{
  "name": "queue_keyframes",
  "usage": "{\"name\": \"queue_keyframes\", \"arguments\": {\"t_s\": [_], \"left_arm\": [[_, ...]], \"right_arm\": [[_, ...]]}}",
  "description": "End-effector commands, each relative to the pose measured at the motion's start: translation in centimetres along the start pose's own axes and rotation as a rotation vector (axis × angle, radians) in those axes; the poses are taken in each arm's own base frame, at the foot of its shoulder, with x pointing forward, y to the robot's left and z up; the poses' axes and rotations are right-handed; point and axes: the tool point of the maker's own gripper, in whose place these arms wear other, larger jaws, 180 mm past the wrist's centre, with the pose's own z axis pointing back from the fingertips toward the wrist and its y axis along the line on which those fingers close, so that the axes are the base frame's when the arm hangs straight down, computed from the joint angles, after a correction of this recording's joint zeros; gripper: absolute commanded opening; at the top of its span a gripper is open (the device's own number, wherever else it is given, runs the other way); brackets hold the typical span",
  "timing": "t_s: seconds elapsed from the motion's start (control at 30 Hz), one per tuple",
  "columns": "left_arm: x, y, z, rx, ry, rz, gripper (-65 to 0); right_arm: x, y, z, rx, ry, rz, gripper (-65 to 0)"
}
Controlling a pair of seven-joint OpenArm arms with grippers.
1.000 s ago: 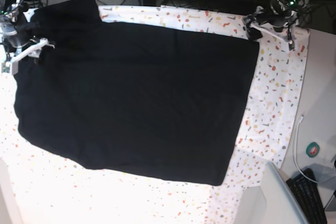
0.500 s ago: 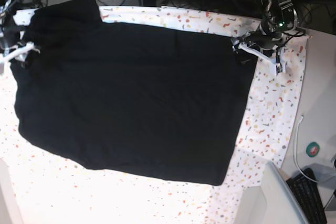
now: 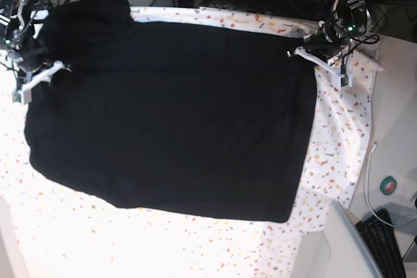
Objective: Layout the t-shirt on the table in an organized manner, then fold the t-shirt properly
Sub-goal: 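Regrasp the shirt edges with both grippers and stretch them outward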
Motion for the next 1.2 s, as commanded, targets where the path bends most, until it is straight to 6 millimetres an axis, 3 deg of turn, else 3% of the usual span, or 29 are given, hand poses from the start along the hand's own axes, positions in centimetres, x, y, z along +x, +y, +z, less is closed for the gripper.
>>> {"name": "queue_keyframes", "arguments": {"t_s": [0.0, 0.23, 0.37, 0.53, 0.63, 0.87, 0.97, 1.17], "left_arm": [[0.3, -0.9, 0.4, -0.042, -0.011, 0.006, -65.0], [3.3, -0.2, 2.1, -0.015, -0.113, 0.036, -65.0], [4.3, -0.4, 2.4, -0.013, -0.137, 0.027, -65.0], [5.1, -0.7, 0.9, -0.026, -0.128, 0.051, -65.0], [6.3, -0.5, -0.2, -0.007, -0.133, 0.104, -65.0], [10.3, -2.2, -1.7, -0.038, -0.17, 0.121, -65.0], [10.0, -3.7, -1.9, -0.064, -0.157, 0.082, -65.0], [6.5, -2.2, -0.1, -0.029, -0.132, 0.061, -65.0]], "right_arm": [[1.5, -0.5, 0.3, -0.004, -0.044, 0.007, -48.6], [3.2, -1.1, -1.9, -0.029, -0.02, 0.027, -50.4], [3.9, -1.3, -3.5, -0.048, 0.01, 0.047, -65.0], [4.8, -1.0, -6.4, -0.052, 0.081, 0.031, -65.0], [6.8, -0.3, -7.7, -0.047, 0.053, 0.039, -65.0], [11.1, -0.8, -8.2, -0.137, 0.003, 0.041, -65.0], [12.4, -0.7, -8.1, -0.138, -0.017, 0.043, -65.0], [12.5, -1.3, -6.8, -0.161, -0.057, 0.071, -65.0]]}}
